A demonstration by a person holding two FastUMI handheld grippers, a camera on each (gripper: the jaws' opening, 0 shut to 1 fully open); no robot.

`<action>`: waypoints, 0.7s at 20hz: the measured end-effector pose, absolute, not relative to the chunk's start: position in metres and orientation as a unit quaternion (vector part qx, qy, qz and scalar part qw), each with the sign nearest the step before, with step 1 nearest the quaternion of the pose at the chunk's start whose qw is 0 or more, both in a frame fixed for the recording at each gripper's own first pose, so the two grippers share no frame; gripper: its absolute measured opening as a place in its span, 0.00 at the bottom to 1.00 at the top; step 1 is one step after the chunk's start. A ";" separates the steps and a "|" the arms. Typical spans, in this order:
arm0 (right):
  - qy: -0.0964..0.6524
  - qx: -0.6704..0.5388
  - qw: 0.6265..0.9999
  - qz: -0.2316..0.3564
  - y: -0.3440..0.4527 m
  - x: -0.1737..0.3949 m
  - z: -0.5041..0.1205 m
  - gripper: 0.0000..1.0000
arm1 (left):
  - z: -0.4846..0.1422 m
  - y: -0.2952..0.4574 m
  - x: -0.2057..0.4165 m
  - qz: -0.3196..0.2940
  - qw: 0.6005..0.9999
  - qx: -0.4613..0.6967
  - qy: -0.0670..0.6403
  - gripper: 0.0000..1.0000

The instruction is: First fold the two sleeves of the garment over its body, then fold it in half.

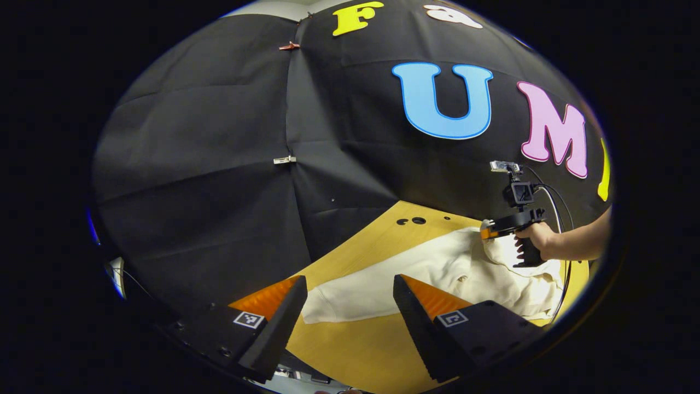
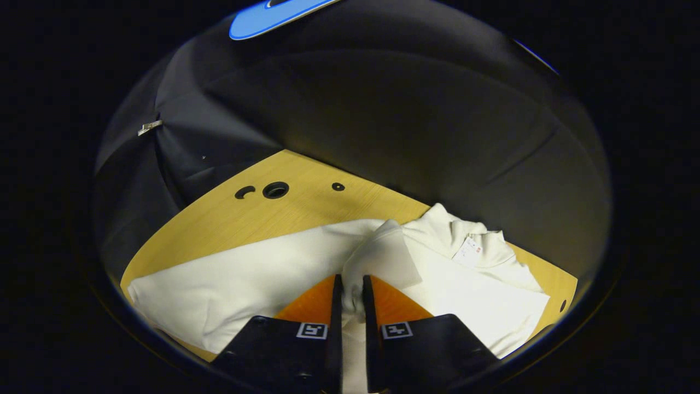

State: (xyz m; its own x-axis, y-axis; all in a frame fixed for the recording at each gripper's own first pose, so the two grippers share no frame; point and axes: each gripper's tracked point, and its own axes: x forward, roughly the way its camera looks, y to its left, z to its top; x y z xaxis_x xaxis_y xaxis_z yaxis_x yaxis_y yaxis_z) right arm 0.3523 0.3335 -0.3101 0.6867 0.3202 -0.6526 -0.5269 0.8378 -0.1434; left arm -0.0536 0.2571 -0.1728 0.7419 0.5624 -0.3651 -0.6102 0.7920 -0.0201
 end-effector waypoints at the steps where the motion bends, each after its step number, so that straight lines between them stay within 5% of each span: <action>1: 0.320 -0.149 0.904 0.241 0.342 0.346 -0.309 0.35 | -0.173 0.256 -0.054 0.313 0.931 -0.067 0.174 0.98; 2: 0.321 -0.140 0.905 0.243 0.344 0.342 -0.307 0.36 | -0.177 0.256 -0.053 0.311 0.932 -0.063 0.178 0.98; 4: 0.313 -0.139 0.909 0.238 0.338 0.335 -0.294 0.95 | -0.180 0.259 -0.052 0.309 0.932 -0.055 0.181 0.99; 14: 0.247 -0.125 0.947 0.161 0.217 0.299 -0.195 0.98 | -0.232 0.310 -0.052 0.339 0.916 -0.059 0.204 0.99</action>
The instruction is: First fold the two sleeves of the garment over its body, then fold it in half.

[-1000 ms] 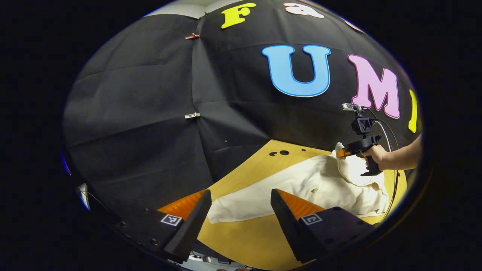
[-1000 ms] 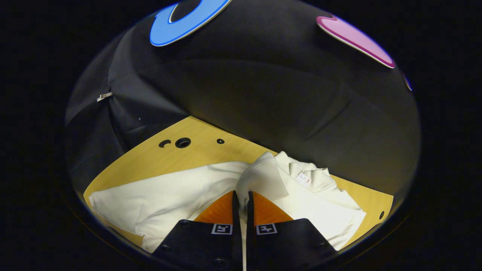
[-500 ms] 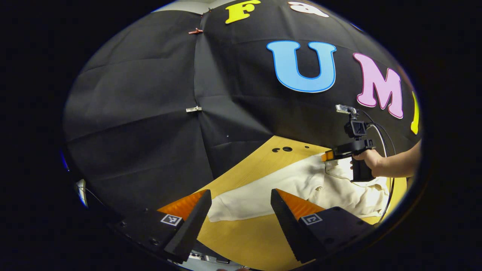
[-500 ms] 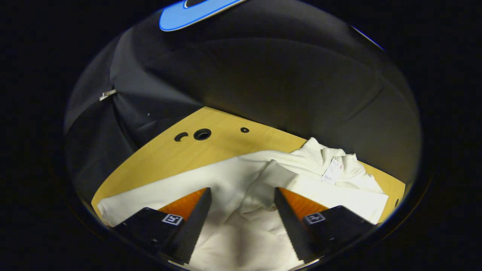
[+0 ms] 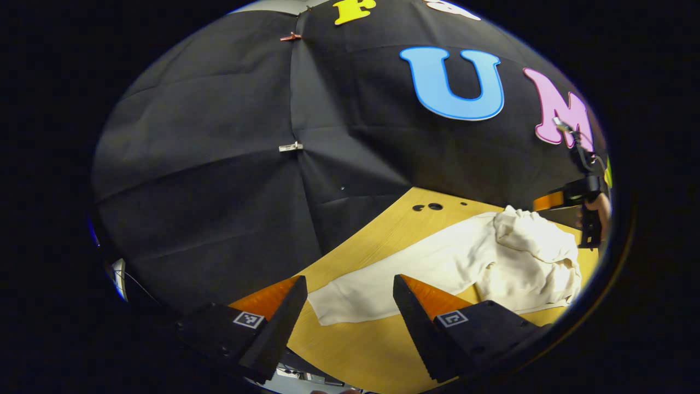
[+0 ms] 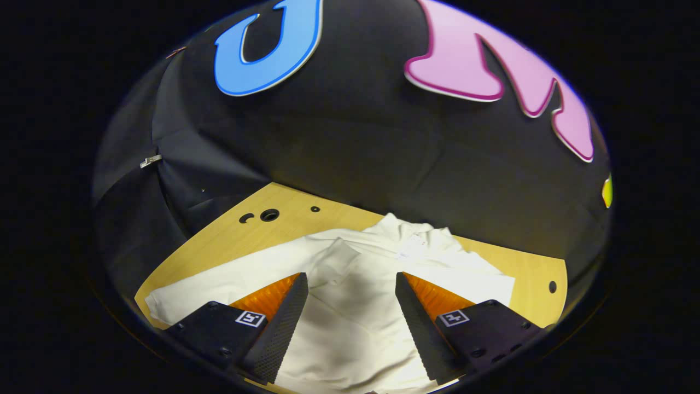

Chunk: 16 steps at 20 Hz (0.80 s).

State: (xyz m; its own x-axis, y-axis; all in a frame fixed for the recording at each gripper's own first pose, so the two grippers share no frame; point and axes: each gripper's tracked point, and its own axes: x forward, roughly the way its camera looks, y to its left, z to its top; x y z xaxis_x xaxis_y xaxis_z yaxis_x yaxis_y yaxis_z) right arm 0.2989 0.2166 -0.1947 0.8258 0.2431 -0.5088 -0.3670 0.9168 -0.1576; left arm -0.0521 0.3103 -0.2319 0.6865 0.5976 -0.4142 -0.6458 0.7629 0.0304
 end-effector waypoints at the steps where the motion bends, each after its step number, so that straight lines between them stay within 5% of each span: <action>1: 0.241 -0.129 0.950 0.149 0.198 0.295 -0.187 0.98 | -0.244 0.319 -0.050 0.345 0.913 -0.061 0.210 0.99; 16: 0.234 -0.088 0.968 -0.015 -0.005 0.185 -0.129 0.98 | -0.368 0.388 -0.023 0.374 0.874 -0.131 0.282 1.00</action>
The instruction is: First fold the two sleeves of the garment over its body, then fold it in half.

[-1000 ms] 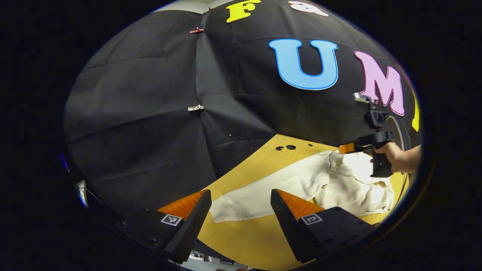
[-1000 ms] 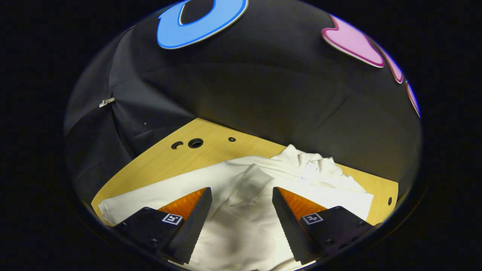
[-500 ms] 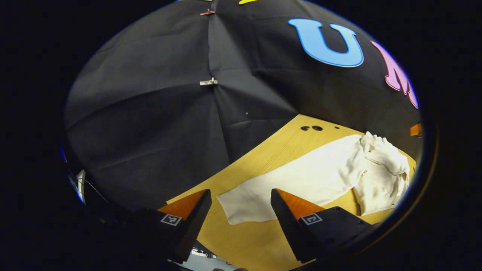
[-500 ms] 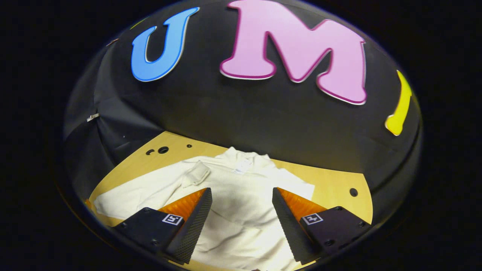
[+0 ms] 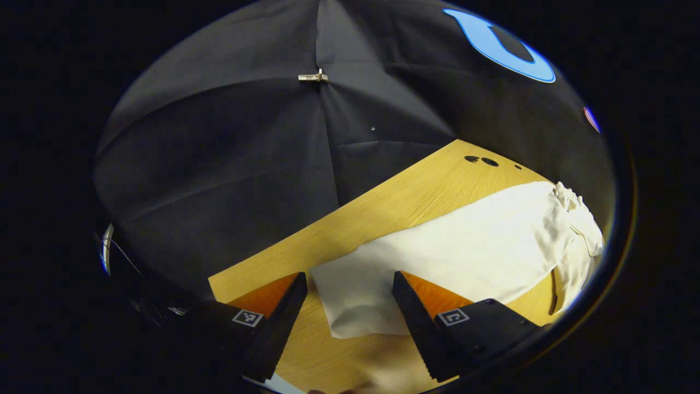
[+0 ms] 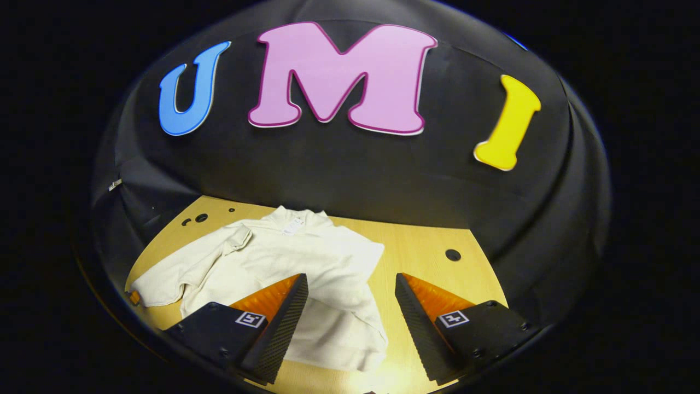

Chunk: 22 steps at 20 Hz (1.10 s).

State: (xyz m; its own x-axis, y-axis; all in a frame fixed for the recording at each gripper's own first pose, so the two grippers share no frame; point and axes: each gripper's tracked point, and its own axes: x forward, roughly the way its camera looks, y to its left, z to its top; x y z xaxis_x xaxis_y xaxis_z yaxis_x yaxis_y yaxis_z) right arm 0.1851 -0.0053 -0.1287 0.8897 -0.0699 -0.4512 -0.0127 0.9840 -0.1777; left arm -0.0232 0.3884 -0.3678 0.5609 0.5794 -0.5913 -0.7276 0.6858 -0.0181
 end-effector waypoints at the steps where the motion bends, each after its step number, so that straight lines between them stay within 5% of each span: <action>1: 0.233 -0.082 0.969 -0.026 -0.014 0.178 -0.128 0.98 | -0.368 0.390 -0.020 0.371 0.876 -0.129 0.281 0.99; 6: 0.241 -0.065 0.967 -0.050 -0.040 0.148 -0.137 0.98 | -0.376 0.386 -0.008 0.347 0.880 -0.130 0.297 0.95; 8: 0.243 -0.062 0.966 -0.060 -0.053 0.140 -0.140 0.98 | -0.375 0.380 -0.001 0.328 0.886 -0.121 0.305 0.87; 13: 0.241 -0.074 0.964 -0.083 -0.079 0.125 -0.142 0.98 | -0.375 0.367 0.018 0.294 0.897 -0.087 0.318 0.38; 18: 0.235 -0.073 0.965 -0.093 -0.097 0.119 -0.138 0.98 | -0.372 0.355 0.030 0.287 0.891 -0.099 0.337 0.12; 22: 0.236 -0.068 0.964 -0.100 -0.110 0.119 -0.138 0.98 | -0.365 0.341 0.044 0.274 0.888 -0.131 0.346 0.08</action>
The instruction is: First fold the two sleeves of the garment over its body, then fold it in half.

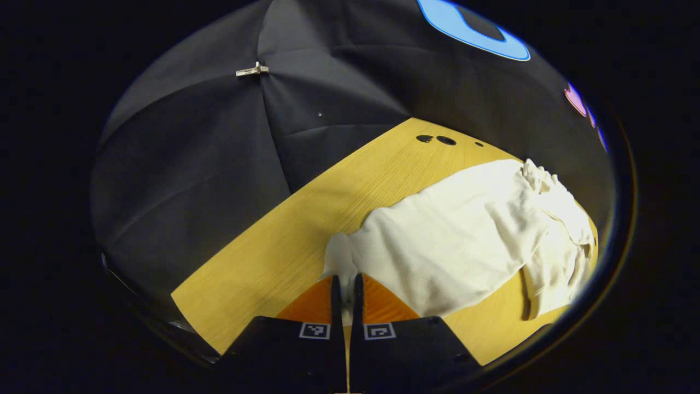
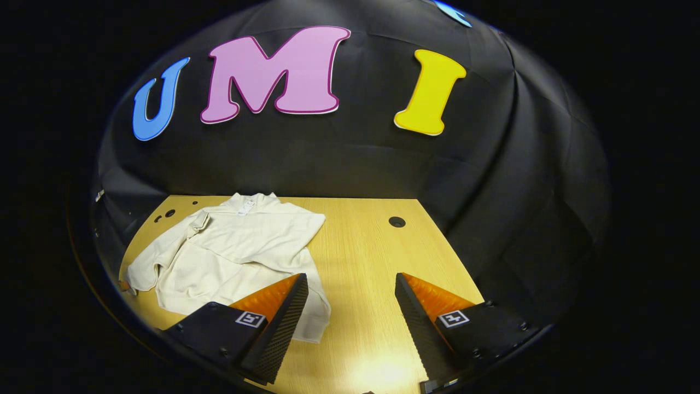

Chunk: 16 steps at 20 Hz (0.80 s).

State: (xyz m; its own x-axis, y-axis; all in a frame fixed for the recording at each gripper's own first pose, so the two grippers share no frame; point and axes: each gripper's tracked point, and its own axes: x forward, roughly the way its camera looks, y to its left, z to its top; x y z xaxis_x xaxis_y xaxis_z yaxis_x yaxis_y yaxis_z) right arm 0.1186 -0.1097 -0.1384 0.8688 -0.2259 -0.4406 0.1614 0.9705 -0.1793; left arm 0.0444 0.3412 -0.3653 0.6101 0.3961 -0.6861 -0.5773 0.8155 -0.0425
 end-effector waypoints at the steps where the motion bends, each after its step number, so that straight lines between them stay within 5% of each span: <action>1: 0.236 -0.067 0.964 -0.103 -0.114 0.119 -0.139 0.98 | -0.362 0.340 0.047 0.277 0.888 -0.132 0.344 0.08; 16: 0.262 -0.046 0.955 -0.128 -0.160 0.111 -0.175 0.98 | -0.235 0.289 0.220 0.210 0.935 -0.119 0.258 0.08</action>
State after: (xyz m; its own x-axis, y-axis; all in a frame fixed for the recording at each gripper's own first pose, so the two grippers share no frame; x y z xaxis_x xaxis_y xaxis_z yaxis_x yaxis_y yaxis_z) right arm 0.1112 -0.1602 -0.1749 0.8298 -0.2680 -0.4895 0.2197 0.9632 -0.1550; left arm 0.2203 0.2893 -0.2350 0.7784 0.3313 -0.5332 -0.4538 0.8839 -0.1134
